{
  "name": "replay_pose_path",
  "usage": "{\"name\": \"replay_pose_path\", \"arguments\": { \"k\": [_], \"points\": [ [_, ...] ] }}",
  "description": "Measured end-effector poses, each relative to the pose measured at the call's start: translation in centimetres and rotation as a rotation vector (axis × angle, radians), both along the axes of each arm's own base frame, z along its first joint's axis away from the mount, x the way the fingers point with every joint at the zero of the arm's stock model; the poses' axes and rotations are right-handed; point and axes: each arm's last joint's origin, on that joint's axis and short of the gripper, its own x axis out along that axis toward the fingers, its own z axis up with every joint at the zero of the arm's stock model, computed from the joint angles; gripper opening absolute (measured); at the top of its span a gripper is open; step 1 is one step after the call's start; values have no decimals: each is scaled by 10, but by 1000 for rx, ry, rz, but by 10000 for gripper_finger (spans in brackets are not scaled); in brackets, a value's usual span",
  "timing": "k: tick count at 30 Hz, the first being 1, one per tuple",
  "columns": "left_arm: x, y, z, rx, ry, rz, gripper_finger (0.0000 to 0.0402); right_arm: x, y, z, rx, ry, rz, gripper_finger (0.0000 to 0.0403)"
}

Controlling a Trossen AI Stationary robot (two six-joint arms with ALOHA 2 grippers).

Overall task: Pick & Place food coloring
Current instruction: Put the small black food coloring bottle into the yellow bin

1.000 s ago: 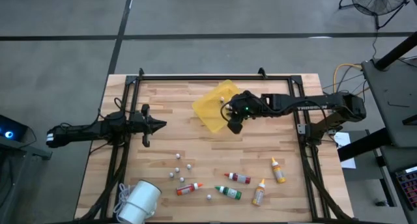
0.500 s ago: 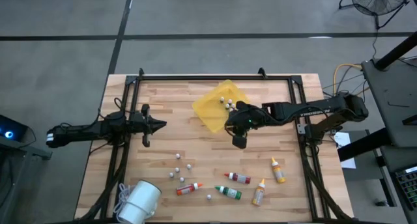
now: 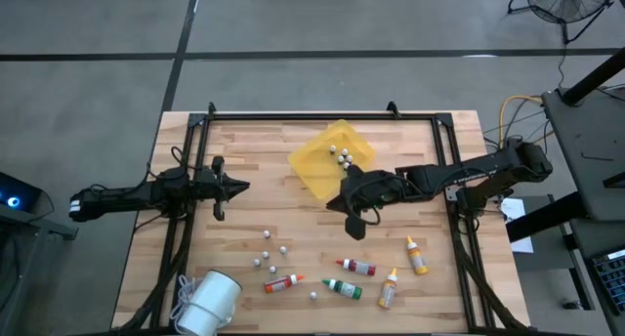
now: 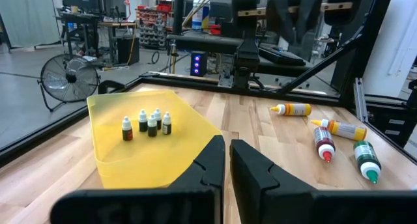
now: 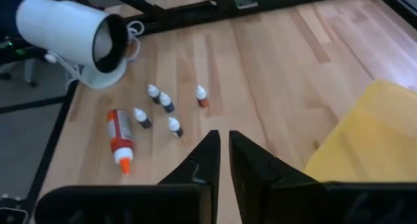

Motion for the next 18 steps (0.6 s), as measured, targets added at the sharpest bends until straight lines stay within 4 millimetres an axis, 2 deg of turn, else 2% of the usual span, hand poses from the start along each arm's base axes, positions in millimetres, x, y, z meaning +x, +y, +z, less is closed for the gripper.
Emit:
{"name": "replay_pose_path", "arguments": {
  "k": [5,9,18],
  "points": [
    [0,0,0,0,0,0,0,0,8,2,-18,-23,60,26],
    [0,0,0,0,1,0,0,0,17,5,4,-53,185,26],
    [0,0,0,0,0,-1,0,3,27,23,72,-158,351,26]
  ]
}}
